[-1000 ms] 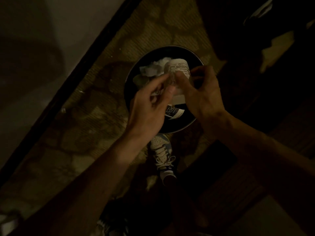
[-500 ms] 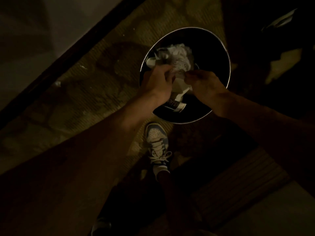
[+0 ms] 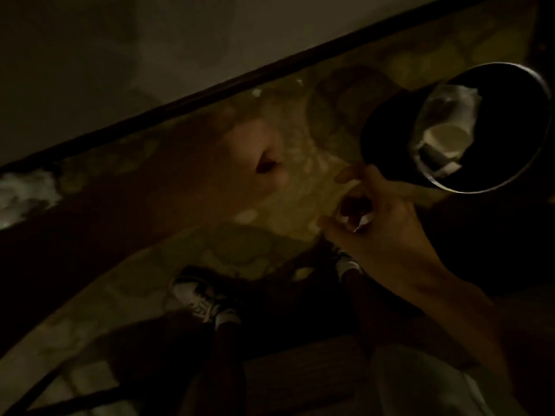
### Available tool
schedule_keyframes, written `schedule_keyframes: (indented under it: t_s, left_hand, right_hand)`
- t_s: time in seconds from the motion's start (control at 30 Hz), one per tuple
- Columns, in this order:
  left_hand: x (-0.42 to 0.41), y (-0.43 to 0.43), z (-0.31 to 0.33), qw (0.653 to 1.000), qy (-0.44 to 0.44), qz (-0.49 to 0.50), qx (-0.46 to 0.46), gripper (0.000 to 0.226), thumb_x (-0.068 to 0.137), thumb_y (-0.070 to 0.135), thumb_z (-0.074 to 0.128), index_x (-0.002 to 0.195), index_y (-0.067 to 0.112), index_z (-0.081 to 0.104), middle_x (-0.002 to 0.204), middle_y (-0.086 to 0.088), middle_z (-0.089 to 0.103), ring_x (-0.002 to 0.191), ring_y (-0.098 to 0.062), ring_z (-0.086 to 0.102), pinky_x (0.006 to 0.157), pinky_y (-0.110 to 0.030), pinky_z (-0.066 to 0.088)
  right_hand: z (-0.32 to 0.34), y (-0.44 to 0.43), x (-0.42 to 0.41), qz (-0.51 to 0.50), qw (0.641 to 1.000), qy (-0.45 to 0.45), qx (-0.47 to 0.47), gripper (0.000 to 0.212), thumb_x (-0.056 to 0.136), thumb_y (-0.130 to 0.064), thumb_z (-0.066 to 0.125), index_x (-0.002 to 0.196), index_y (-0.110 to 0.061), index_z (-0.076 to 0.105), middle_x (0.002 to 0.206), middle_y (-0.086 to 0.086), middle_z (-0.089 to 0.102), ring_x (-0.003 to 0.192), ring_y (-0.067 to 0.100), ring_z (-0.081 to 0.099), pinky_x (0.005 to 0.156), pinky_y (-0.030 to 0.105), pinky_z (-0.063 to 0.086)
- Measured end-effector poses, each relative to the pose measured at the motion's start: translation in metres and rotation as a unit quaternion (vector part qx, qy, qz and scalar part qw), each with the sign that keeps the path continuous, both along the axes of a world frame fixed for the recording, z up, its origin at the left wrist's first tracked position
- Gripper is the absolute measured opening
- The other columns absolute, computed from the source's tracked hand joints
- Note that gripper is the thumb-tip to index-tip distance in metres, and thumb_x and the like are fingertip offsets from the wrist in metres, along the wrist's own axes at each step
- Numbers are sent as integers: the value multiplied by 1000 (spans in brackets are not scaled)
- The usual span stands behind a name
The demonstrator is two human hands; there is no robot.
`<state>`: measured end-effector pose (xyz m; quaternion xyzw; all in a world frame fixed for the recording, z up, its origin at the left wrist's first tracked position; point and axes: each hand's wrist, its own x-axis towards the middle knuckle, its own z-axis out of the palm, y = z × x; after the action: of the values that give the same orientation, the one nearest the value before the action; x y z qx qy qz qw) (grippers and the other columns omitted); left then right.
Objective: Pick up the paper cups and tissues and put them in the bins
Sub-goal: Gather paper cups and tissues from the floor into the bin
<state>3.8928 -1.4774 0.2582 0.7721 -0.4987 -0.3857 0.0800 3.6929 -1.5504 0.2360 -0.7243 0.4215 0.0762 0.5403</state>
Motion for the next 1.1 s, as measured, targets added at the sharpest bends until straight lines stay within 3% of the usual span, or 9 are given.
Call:
schedule_keyframes:
  t_s: [0.13, 0.23, 0.37, 0.47, 0.63, 0.73, 0.83, 0.93, 1.1]
  left_hand:
    - [43, 158, 43, 993, -110, -30, -33, 39, 88, 33, 62, 57, 28, 38, 55, 16, 18, 43, -2, 25, 51, -11, 4]
    - [62, 279, 35, 984, -162, 59, -44, 36, 84, 43, 48, 56, 21, 51, 49, 9, 28, 36, -17, 38, 44, -15, 22]
    - [78, 414, 7, 942, -106, 319, -10, 35, 85, 49, 54, 58, 28, 54, 51, 3, 51, 49, -25, 55, 52, -37, 51]
    - [88, 487, -11, 863, -50, 503, -4, 38, 80, 65, 45, 69, 32, 62, 61, 11, 60, 60, -12, 61, 59, -31, 49]
    - [114, 556, -53, 744, -24, 668, 5, 30, 93, 49, 53, 67, 34, 54, 58, 20, 49, 58, 22, 50, 44, -6, 36]
    - [138, 584, -88, 721, 60, 691, -21, 21, 99, 40, 49, 88, 27, 62, 76, 11, 62, 64, 5, 59, 50, -7, 41]
    - [162, 604, -131, 704, 93, 704, -22, 27, 101, 36, 46, 107, 16, 64, 93, -1, 68, 81, -14, 64, 74, -33, 55]
    - [184, 614, -184, 682, 99, 725, -13, 31, 102, 34, 44, 110, 10, 63, 96, -4, 67, 88, -19, 63, 77, -31, 50]
    - [217, 621, -276, 604, 87, 792, -10, 32, 102, 33, 44, 120, 12, 61, 99, 3, 59, 93, -14, 57, 72, -22, 36]
  right_hand:
    - [7, 113, 56, 115, 993, -32, -19, 40, 74, -39, 72, 109, -36, 51, 78, -12, 55, 64, 4, 57, 65, 6, 44]
    - [7, 195, 103, 185, 982, -32, 7, 39, 76, -44, 67, 108, -37, 47, 81, -14, 51, 68, 3, 55, 60, 11, 44]
    - [2, 297, 164, 220, 975, -39, 10, 33, 78, -27, 77, 99, -33, 52, 76, -12, 53, 69, 6, 56, 55, 14, 43]
    - [-2, 361, 208, 265, 964, -17, 15, 32, 77, -29, 76, 97, -38, 53, 79, -14, 55, 71, -3, 57, 56, 14, 45]
    - [-23, 429, 281, 329, 944, 14, 37, 30, 80, -23, 75, 93, -39, 53, 78, -12, 57, 71, 1, 57, 66, 24, 50]
    - [-50, 456, 327, 370, 927, 38, 46, 33, 80, -22, 76, 87, -43, 52, 81, -13, 60, 71, -4, 58, 63, 18, 49]
    - [-91, 477, 373, 408, 910, 63, 44, 30, 82, -24, 75, 84, -44, 52, 87, -19, 60, 77, -8, 58, 55, 10, 45]
    - [-148, 492, 414, 443, 893, 79, 22, 24, 87, -25, 69, 91, -41, 52, 89, -19, 59, 83, -3, 57, 59, 16, 46]
    - [-245, 512, 477, 484, 870, 94, 12, 30, 97, -5, 52, 127, -3, 51, 87, -13, 50, 76, 1, 52, 61, 5, 44]
